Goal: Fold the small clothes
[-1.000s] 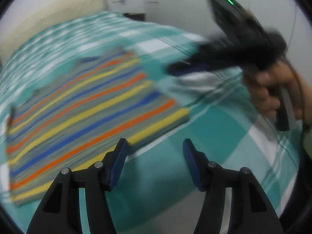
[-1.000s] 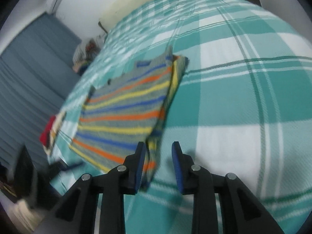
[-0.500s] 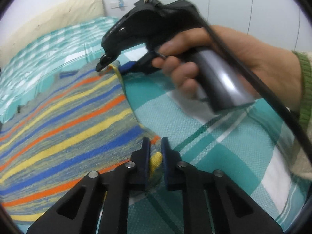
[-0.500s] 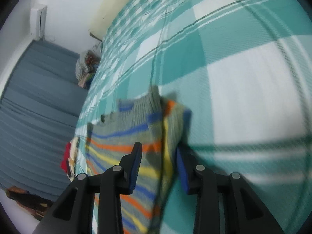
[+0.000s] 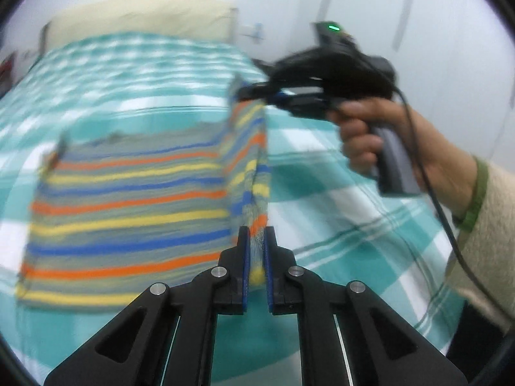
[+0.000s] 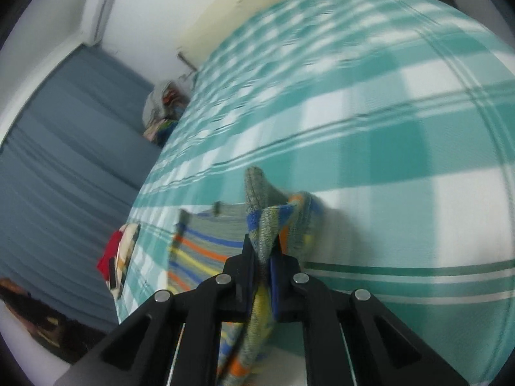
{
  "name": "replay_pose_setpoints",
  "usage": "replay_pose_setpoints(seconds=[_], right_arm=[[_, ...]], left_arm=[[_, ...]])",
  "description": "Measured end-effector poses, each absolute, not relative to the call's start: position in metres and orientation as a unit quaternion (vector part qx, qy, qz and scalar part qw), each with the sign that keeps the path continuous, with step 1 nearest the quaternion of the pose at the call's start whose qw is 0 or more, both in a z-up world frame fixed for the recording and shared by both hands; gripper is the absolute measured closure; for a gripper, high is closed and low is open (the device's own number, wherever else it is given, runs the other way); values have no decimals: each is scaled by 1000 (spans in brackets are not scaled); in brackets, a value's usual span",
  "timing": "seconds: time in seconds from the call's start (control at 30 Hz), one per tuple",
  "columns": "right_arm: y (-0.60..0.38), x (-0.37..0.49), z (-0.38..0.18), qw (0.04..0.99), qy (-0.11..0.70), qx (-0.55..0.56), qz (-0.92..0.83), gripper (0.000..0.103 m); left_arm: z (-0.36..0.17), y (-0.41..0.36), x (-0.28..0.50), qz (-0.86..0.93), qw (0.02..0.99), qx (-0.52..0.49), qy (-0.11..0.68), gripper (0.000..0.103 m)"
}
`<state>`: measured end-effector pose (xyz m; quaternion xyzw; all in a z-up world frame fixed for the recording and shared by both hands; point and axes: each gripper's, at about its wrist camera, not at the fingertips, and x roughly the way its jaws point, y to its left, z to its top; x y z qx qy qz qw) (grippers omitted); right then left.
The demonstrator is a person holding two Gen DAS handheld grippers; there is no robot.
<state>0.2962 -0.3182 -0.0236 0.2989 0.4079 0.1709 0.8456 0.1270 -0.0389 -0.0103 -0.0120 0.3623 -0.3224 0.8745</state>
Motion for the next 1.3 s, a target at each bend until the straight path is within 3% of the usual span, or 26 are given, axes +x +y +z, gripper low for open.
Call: replay_pose_setpoints(seconds=[0.37, 0.8, 0.9, 0.93, 1.03, 1.17, 1.3], right_arm=[[-161, 359, -29, 831, 441, 263, 215, 95], [-36, 421, -70, 815, 489, 203, 236, 95], [-26, 428, -80, 816, 494, 193, 228, 91], [-24, 430, -82, 815, 493, 199, 229, 86], [-27, 433, -88, 805, 479, 249, 245, 65], [-33, 421, -70, 806, 449, 275, 272, 64], [-48, 384, -44, 834, 445, 195, 262, 64]], left_arm=[[-34, 85, 149, -192, 895, -99, 389, 97], [-57, 142, 168, -115, 892, -128, 417, 96], [-64, 151, 175, -99, 885, -145, 432, 89], [-67, 155, 177, -93, 882, -152, 437, 78], [-66, 165, 177, -79, 880, -167, 437, 60], [-55, 171, 173, -79, 889, -164, 419, 49], [-41, 169, 169, -114, 895, -157, 402, 44]])
